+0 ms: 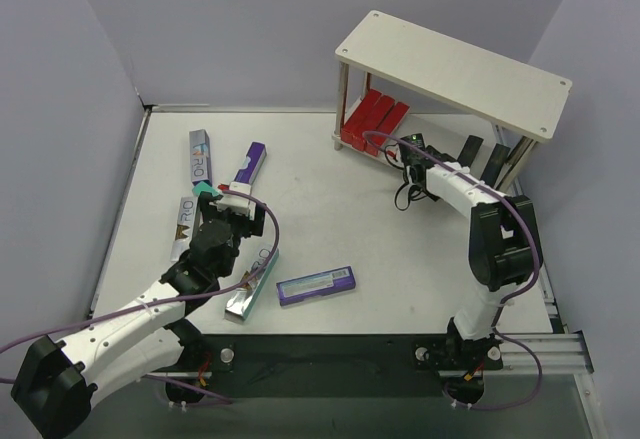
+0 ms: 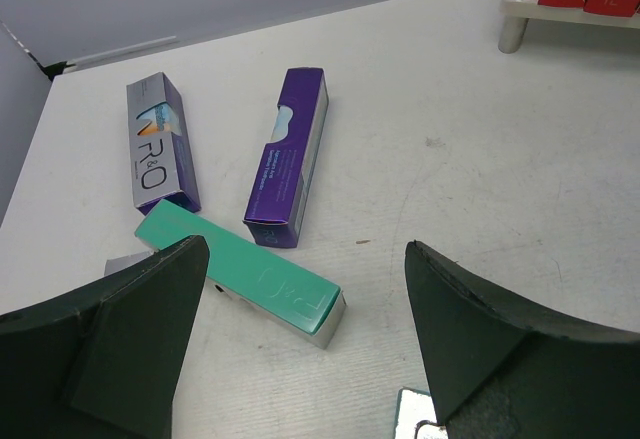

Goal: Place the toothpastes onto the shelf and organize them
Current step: Adjust the toothpaste on the shelf.

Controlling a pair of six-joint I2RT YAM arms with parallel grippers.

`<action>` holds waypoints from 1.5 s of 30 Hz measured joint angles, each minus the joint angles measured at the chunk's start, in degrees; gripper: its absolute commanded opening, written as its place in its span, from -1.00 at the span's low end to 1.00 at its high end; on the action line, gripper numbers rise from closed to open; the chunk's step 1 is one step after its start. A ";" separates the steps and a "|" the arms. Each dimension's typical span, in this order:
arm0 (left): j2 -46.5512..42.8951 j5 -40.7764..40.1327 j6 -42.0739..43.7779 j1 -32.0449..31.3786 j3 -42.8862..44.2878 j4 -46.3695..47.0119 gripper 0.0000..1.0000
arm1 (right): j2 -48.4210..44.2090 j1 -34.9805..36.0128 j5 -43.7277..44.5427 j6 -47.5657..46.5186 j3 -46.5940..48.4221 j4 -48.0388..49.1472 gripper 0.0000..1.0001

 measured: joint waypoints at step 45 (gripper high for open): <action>0.35 0.24 -0.02 0.00 0.22 -0.44 0.82 | 12.72 -4.85 0.52 -2.89 9.33 12.83 -0.32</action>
